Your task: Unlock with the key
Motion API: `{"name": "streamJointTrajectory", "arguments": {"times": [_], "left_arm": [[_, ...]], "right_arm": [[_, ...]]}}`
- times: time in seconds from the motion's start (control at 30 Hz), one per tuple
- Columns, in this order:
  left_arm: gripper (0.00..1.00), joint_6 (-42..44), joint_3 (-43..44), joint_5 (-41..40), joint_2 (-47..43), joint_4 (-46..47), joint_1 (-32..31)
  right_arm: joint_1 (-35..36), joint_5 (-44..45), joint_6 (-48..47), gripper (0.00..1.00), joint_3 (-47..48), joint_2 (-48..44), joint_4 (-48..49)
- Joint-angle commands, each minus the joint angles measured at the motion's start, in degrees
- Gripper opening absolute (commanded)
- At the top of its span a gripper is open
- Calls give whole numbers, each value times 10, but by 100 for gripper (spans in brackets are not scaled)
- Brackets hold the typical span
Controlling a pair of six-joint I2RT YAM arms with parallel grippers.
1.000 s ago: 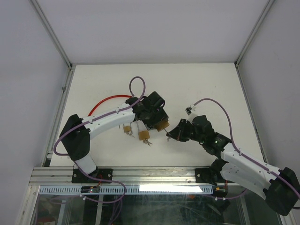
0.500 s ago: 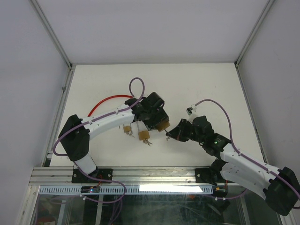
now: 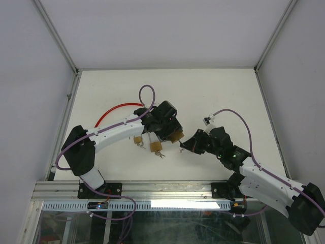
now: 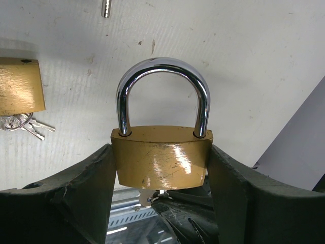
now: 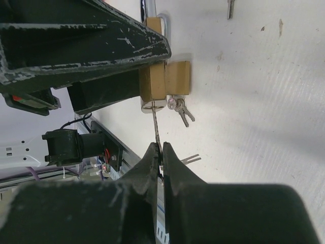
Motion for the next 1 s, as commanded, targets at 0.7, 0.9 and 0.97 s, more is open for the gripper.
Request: {"name": "streamJointTrajectory", "arguments": {"times": [0.7,0.9,0.97], "left_arm": [[26,-22,4,1,-37,70,-45],[24,-24,4,8,-33,71,-56],[24,-21,0,6,-40,82,-61]], "right_arm": [[-9,49,14,0,39,41,104],[-29,47,-45,0,69,67,134],[-41,45,-47,0,78,78,140]]}}
